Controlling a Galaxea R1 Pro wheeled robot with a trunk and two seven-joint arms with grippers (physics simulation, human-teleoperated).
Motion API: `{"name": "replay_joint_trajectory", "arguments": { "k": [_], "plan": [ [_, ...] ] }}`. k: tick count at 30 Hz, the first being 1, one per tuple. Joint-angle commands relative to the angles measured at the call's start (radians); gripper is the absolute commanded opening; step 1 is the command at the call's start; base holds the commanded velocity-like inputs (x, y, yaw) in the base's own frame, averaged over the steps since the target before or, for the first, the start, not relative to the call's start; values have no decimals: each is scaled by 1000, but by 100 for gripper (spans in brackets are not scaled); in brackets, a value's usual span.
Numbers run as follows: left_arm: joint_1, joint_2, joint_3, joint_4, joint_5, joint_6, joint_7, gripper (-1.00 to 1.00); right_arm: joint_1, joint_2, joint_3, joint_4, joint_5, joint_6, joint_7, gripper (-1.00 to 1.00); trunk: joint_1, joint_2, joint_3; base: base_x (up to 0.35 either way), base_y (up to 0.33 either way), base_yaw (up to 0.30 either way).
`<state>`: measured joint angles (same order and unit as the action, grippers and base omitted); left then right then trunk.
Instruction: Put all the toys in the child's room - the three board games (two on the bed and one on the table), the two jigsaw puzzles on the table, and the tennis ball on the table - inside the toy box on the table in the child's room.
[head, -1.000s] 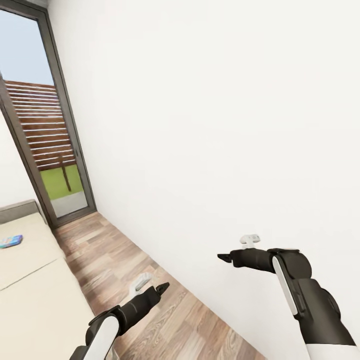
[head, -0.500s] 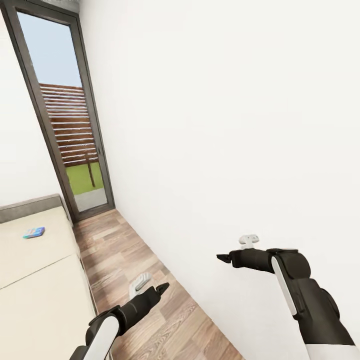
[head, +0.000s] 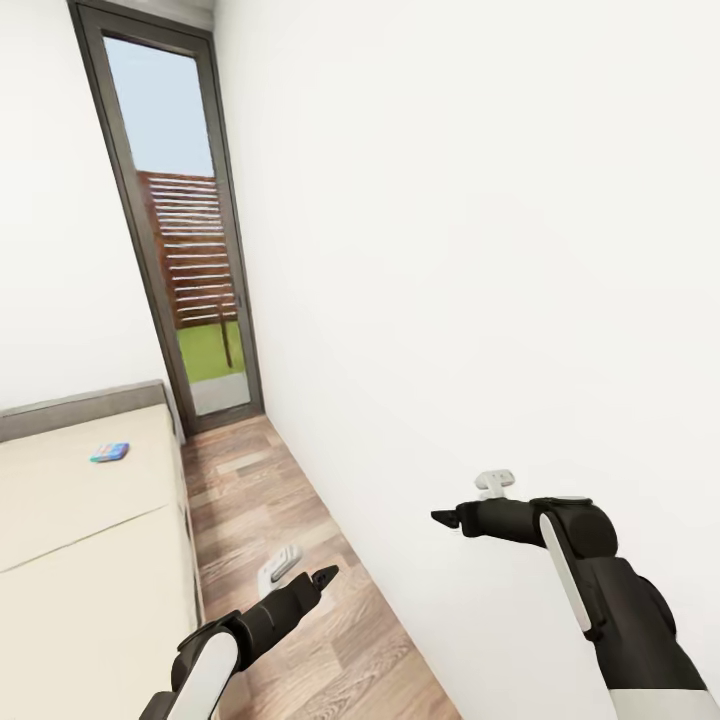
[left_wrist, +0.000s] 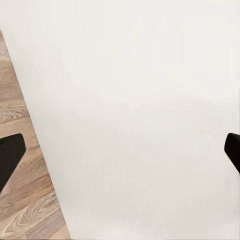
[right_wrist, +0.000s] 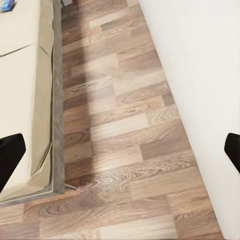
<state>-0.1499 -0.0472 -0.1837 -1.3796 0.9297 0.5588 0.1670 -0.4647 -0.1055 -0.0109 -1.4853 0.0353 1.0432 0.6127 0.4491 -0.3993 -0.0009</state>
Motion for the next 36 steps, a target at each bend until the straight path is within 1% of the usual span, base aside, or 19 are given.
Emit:
{"name": "replay_joint_trajectory", "arguments": {
  "k": [1,8,14,23,36],
  "plan": [
    [0,0,0,-1,11,3,9,100,0,0,-1,-1,4,4,6,100,1,-1,0,279,-214,294],
    [0,0,0,-1,11,3,9,100,0,0,0,-1,5,4,6,100,1,-1,0,278,-215,294],
    [0,0,0,-1,11,3,9,100,0,0,0,0,5,4,6,100,1,-1,0,172,-134,294],
    [0,0,0,-1,11,3,9,100,0,0,1,1,5,4,6,100,1,-1,0,58,-45,294],
    [0,0,0,-1,11,3,9,100,0,0,2,2,5,4,6,100,1,-1,0,11,-8,293]
  ]
}}
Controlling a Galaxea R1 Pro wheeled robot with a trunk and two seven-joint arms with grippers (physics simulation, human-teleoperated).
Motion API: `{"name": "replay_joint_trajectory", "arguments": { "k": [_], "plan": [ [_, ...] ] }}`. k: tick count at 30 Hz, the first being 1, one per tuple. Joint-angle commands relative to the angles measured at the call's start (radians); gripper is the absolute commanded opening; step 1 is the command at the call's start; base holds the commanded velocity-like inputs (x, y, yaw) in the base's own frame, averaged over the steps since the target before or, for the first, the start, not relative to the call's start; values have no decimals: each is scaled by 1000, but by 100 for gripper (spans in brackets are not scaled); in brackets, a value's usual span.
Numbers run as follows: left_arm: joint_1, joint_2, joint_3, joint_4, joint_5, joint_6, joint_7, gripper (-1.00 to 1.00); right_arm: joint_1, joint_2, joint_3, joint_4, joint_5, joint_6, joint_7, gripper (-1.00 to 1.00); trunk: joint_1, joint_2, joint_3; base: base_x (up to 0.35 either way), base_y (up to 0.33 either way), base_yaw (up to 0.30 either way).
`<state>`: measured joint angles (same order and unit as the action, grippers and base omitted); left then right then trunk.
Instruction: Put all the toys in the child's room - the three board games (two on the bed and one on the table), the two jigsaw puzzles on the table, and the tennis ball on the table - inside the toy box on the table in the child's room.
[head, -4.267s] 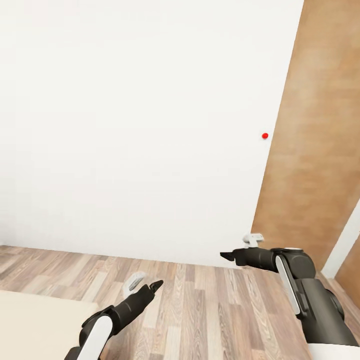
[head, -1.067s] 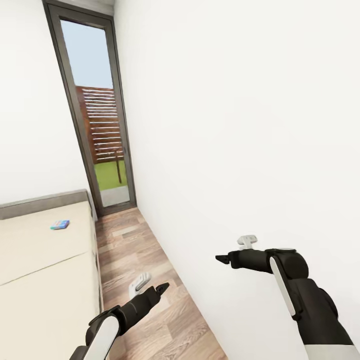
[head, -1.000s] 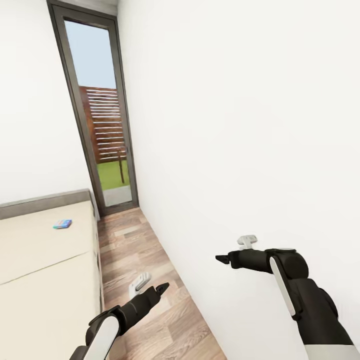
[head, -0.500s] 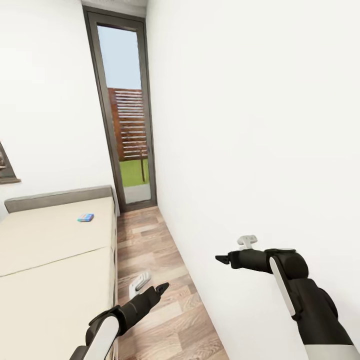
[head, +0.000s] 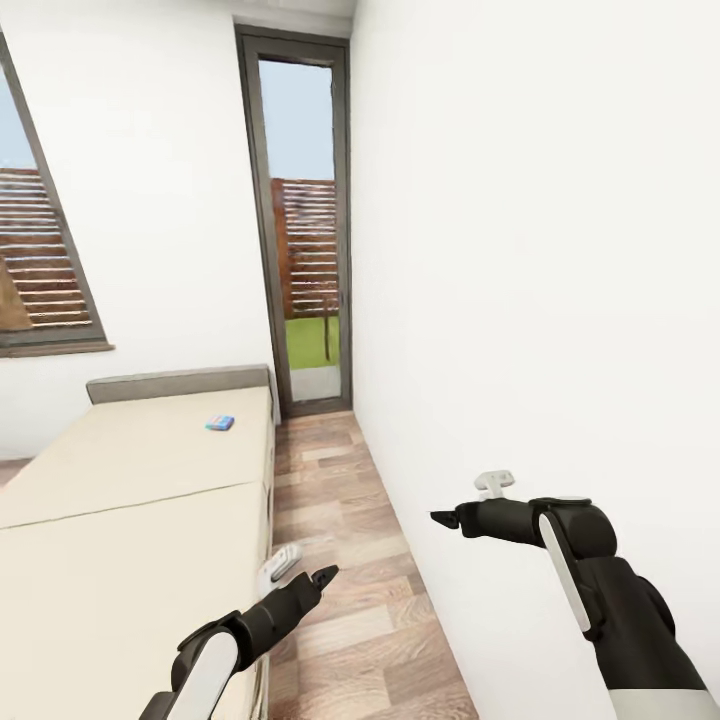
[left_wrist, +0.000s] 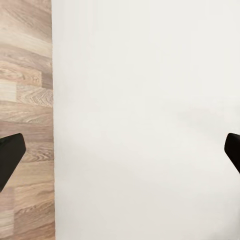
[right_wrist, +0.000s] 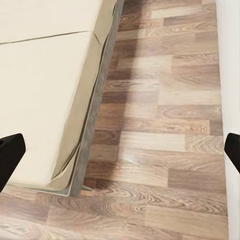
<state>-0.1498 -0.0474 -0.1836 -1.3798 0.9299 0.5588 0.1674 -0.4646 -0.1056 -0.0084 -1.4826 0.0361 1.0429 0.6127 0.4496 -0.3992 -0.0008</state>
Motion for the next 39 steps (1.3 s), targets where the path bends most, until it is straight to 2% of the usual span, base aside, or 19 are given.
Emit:
{"name": "replay_joint_trajectory", "arguments": {
  "k": [1,12,19,27,39],
  "plan": [
    [-1,0,0,-1,10,3,9,100,0,0,-1,-1,4,4,5,100,0,-1,0,3,-2,293],
    [-1,0,-1,-1,10,3,9,100,0,0,-1,0,4,4,5,100,0,-1,0,2,-5,293],
    [-1,0,-1,-1,10,3,9,100,0,0,-1,1,4,4,5,100,0,-1,0,38,-134,260],
    [-1,0,-1,-1,10,3,9,100,0,0,-1,2,3,4,5,100,0,-1,0,57,-171,80],
    [-1,0,-1,-1,10,3,9,100,0,0,1,2,2,4,5,100,0,-1,0,14,-41,51]
  ]
}}
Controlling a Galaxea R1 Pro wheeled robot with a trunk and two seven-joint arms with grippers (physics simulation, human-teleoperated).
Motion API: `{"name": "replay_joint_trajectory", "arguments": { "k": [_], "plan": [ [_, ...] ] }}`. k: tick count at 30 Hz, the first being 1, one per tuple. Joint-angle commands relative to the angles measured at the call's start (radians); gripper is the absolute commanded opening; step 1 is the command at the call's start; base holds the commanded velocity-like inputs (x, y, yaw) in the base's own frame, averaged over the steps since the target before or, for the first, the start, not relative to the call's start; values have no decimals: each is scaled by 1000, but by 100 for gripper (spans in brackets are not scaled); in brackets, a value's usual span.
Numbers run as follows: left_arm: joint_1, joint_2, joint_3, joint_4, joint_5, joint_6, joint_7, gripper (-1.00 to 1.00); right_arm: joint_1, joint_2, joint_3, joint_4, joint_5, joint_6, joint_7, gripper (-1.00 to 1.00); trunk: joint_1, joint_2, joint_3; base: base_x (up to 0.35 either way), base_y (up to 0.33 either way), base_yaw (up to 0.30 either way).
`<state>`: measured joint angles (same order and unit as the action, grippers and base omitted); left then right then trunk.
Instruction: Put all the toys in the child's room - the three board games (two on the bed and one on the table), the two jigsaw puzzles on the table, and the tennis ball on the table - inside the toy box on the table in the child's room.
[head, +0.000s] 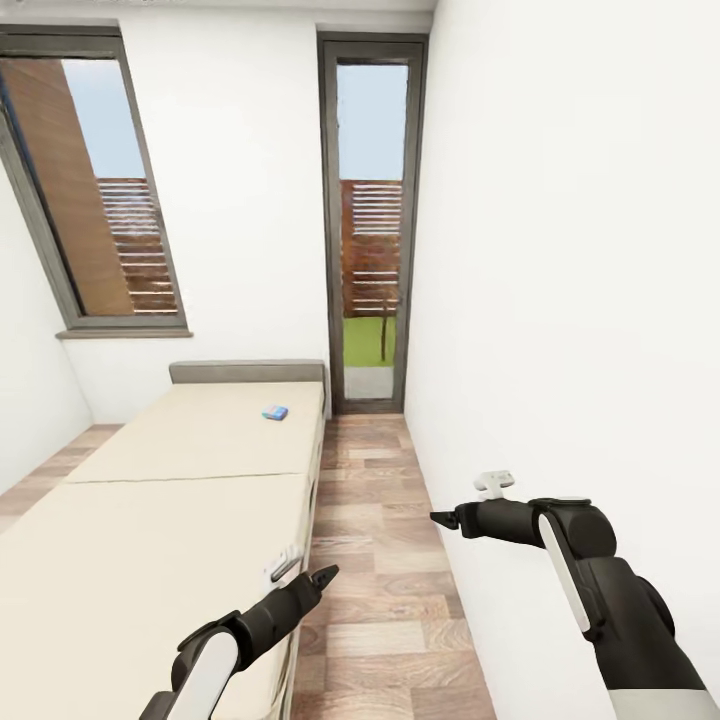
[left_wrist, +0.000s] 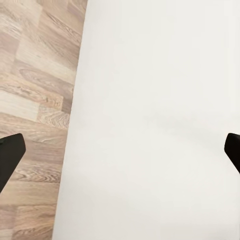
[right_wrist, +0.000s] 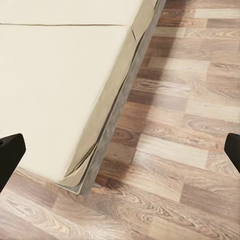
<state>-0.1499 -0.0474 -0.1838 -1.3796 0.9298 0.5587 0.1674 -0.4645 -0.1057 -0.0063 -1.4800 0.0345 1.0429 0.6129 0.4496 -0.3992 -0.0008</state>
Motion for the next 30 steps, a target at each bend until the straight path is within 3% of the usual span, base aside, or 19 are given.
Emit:
{"name": "replay_joint_trajectory", "arguments": {
  "k": [1,30],
  "plan": [
    [0,0,0,-1,10,3,9,100,0,0,-1,-1,4,4,5,100,0,-1,0,5,-15,154],
    [0,0,0,0,10,0,9,100,-2,0,31,4,8,4,5,100,0,-1,0,1,-3,268]
  ]
}}
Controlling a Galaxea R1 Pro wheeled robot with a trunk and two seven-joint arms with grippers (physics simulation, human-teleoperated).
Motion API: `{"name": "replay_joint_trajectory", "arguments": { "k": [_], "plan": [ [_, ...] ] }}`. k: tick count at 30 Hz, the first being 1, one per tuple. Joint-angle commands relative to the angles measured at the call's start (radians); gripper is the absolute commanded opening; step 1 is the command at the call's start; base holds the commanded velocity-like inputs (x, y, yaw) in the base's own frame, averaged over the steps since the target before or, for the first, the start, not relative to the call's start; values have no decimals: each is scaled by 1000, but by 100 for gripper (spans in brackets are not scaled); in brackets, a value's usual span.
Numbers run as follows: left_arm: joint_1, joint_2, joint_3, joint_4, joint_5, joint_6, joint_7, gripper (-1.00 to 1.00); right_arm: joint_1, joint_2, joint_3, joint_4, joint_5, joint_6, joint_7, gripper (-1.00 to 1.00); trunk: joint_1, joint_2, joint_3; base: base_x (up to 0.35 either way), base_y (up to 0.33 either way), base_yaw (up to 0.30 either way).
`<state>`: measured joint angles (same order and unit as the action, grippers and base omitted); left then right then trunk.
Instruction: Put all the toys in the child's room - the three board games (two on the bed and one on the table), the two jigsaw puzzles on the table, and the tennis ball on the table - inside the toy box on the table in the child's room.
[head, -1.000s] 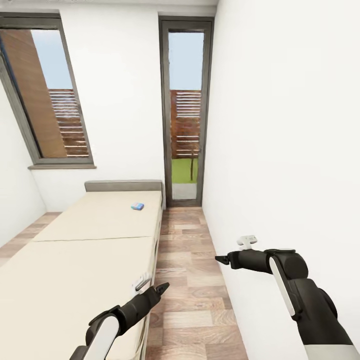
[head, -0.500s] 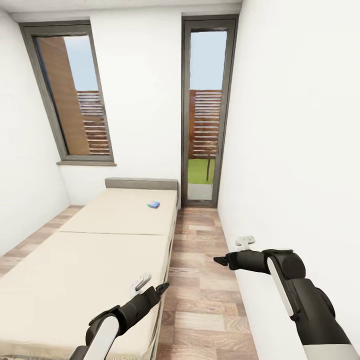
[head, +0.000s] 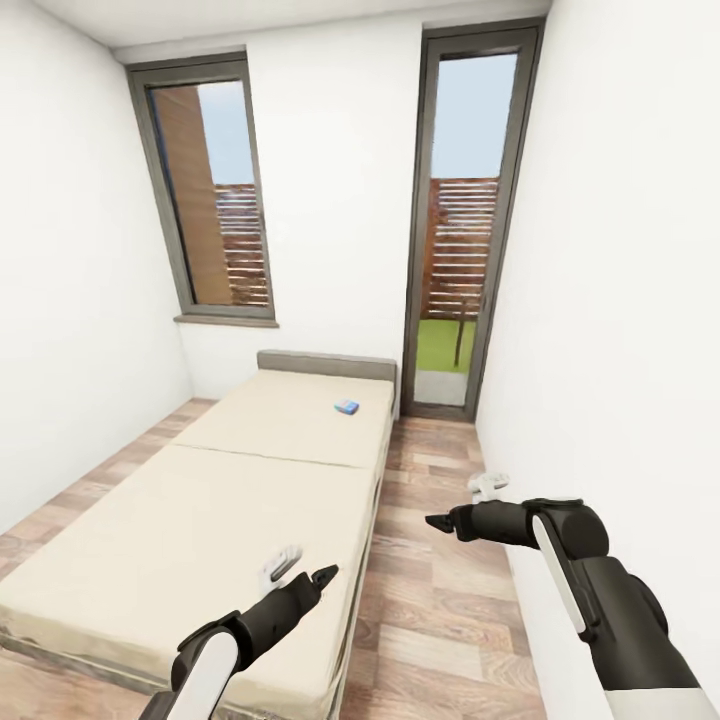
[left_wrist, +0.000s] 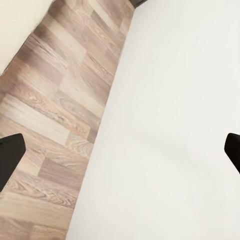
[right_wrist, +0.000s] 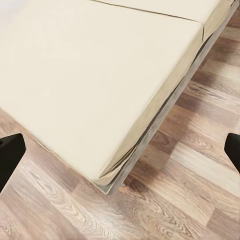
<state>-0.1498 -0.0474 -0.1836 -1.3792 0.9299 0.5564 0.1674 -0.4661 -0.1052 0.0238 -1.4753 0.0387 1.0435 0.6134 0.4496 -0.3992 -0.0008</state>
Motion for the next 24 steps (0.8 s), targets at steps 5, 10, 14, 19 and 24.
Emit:
{"name": "replay_joint_trajectory", "arguments": {
  "k": [5,10,14,19,24],
  "plan": [
    [-1,0,0,0,11,-17,9,100,0,-1,2,-1,5,4,4,100,0,-1,0,0,0,297],
    [-1,1,-1,0,11,-28,9,100,0,-1,3,-1,9,4,4,100,0,-1,0,0,0,297],
    [-1,1,-1,1,12,-34,9,100,0,-1,3,-1,13,4,5,100,0,-1,0,0,0,298],
    [-1,1,-1,1,12,-36,9,100,0,-1,4,-1,15,4,5,100,0,-1,0,0,0,298],
    [-1,1,-1,2,12,-38,9,100,0,-1,4,-1,16,4,5,100,0,-1,0,0,0,298]
  ]
}}
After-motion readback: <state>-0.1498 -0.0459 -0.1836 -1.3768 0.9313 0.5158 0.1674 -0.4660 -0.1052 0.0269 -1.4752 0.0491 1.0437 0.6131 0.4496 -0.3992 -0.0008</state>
